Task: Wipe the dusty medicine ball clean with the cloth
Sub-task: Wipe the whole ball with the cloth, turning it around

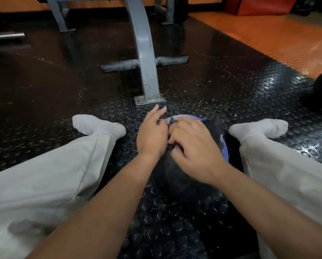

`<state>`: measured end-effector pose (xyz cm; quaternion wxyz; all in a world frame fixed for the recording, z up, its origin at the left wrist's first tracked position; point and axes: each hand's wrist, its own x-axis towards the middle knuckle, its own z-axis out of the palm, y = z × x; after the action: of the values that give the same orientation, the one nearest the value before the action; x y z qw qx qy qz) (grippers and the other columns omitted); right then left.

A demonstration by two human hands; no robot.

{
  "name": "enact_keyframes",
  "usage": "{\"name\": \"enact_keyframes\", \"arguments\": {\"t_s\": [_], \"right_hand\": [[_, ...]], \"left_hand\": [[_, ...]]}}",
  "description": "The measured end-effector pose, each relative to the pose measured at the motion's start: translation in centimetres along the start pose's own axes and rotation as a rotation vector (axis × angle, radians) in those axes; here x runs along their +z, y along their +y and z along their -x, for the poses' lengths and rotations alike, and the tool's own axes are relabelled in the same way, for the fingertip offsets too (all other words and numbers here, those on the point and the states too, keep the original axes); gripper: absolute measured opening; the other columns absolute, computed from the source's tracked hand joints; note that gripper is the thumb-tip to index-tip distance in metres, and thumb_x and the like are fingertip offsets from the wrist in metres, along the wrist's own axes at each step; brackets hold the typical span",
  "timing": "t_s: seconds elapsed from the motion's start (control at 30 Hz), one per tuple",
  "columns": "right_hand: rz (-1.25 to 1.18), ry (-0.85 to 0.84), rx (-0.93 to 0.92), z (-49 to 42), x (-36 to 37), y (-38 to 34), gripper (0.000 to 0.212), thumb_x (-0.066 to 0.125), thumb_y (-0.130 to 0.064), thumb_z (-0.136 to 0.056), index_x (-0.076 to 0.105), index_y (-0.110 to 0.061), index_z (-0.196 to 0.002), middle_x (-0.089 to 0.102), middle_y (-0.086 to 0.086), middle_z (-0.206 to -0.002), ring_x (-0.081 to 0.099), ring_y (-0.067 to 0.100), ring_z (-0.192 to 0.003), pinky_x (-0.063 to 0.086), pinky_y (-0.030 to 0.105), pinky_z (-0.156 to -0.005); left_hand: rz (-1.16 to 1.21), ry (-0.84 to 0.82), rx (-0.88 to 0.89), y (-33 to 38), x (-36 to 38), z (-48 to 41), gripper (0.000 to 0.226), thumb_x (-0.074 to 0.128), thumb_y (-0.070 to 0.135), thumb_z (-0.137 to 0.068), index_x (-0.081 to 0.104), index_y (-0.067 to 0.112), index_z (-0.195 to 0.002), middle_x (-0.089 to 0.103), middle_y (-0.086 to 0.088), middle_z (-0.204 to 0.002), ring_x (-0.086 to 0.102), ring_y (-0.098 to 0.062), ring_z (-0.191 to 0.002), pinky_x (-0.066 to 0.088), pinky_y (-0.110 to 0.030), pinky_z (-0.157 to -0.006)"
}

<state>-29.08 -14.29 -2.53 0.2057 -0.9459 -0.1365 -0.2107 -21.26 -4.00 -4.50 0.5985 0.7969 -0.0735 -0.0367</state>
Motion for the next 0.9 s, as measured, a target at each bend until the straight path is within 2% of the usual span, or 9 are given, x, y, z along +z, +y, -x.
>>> {"name": "enact_keyframes", "arguments": {"t_s": [0.1,0.17,0.27,0.37,0.47,0.6,0.7,0.77,0.9], "right_hand": [[-0.001,-0.070,-0.189,1.0,0.0,0.2,0.023,0.047,-0.025,-0.077,0.066,-0.014,-0.086,0.064,-0.002,-0.100,0.048,0.020,-0.119,0.031,0.036,-0.107],[-0.145,-0.060,-0.179,0.5,-0.5,1.8,0.023,0.052,-0.025,-0.076,0.070,-0.019,-0.087,0.066,-0.005,-0.102,0.050,0.013,-0.116,0.031,0.026,-0.106],[-0.473,0.141,0.265,-0.8,-1.1,5.0,0.019,0.055,-0.017,-0.083,0.067,-0.032,-0.078,0.065,-0.016,-0.096,0.057,0.007,-0.101,0.040,0.023,-0.100],[-0.538,0.127,0.598,-1.3,-1.3,6.7,0.028,0.054,-0.017,-0.093,0.067,-0.035,-0.076,0.067,-0.016,-0.095,0.060,0.012,-0.102,0.044,0.030,-0.095],[-0.345,0.178,0.427,-0.8,-0.9,4.2,0.015,0.059,-0.023,-0.090,0.069,-0.034,-0.085,0.065,-0.018,-0.097,0.057,0.013,-0.103,0.038,0.024,-0.098],[-0.010,0.095,-0.004,1.0,1.2,-0.8,0.022,0.056,-0.040,-0.082,0.073,-0.026,-0.080,0.068,-0.016,-0.091,0.047,0.013,-0.091,0.031,0.032,-0.080],[0.037,0.052,-0.063,0.0,0.9,-0.7,0.027,0.053,-0.040,-0.082,0.072,-0.023,-0.074,0.062,-0.009,-0.080,0.045,0.017,-0.082,0.036,0.034,-0.071],[0.007,0.077,0.034,-0.9,0.1,0.4,0.025,0.057,-0.034,-0.084,0.072,-0.017,-0.073,0.057,-0.004,-0.078,0.052,0.024,-0.078,0.042,0.034,-0.070],[-0.086,0.177,0.463,-2.9,-1.2,2.6,0.015,0.067,-0.021,-0.085,0.069,-0.011,-0.073,0.057,0.001,-0.086,0.058,0.022,-0.087,0.044,0.032,-0.079]], "left_hand": [[0.154,-0.173,-0.019,-0.9,-0.9,-0.7,0.034,0.047,0.010,-0.097,0.070,0.035,-0.103,0.067,0.000,-0.124,0.062,-0.019,-0.111,0.041,-0.037,-0.106],[0.126,-0.198,-0.007,-1.3,-0.9,-0.8,0.033,0.046,0.014,-0.093,0.070,0.036,-0.097,0.071,0.004,-0.113,0.064,-0.013,-0.103,0.045,-0.035,-0.100],[0.083,-0.148,0.009,-1.3,-0.6,-0.5,0.034,0.042,0.020,-0.094,0.069,0.041,-0.097,0.066,0.019,-0.113,0.058,-0.004,-0.113,0.042,-0.030,-0.105],[0.034,-0.065,-0.017,-0.7,0.0,-0.3,0.035,0.040,0.021,-0.099,0.070,0.036,-0.108,0.064,0.021,-0.112,0.056,-0.001,-0.106,0.041,-0.025,-0.098],[-0.042,-0.039,-0.034,-0.1,0.0,-1.0,0.034,0.042,0.020,-0.098,0.073,0.029,-0.107,0.067,0.018,-0.100,0.058,-0.003,-0.090,0.045,-0.027,-0.087],[0.046,-0.059,-0.114,0.3,-0.4,-2.3,0.035,0.045,0.011,-0.093,0.072,0.030,-0.081,0.073,0.008,-0.102,0.064,-0.011,-0.097,0.049,-0.031,-0.096],[0.070,-0.085,-0.107,0.1,-0.7,-2.3,0.033,0.045,0.009,-0.093,0.075,0.022,-0.093,0.071,0.008,-0.102,0.063,-0.009,-0.103,0.046,-0.026,-0.099],[0.092,-0.064,-0.099,0.0,-0.5,-2.0,0.032,0.045,0.010,-0.093,0.076,0.019,-0.099,0.072,0.005,-0.107,0.063,-0.010,-0.104,0.046,-0.029,-0.100],[0.032,0.005,-0.118,0.3,0.4,-1.7,0.032,0.044,0.017,-0.094,0.074,0.026,-0.100,0.070,0.010,-0.111,0.060,-0.009,-0.097,0.045,-0.027,-0.089]]}}
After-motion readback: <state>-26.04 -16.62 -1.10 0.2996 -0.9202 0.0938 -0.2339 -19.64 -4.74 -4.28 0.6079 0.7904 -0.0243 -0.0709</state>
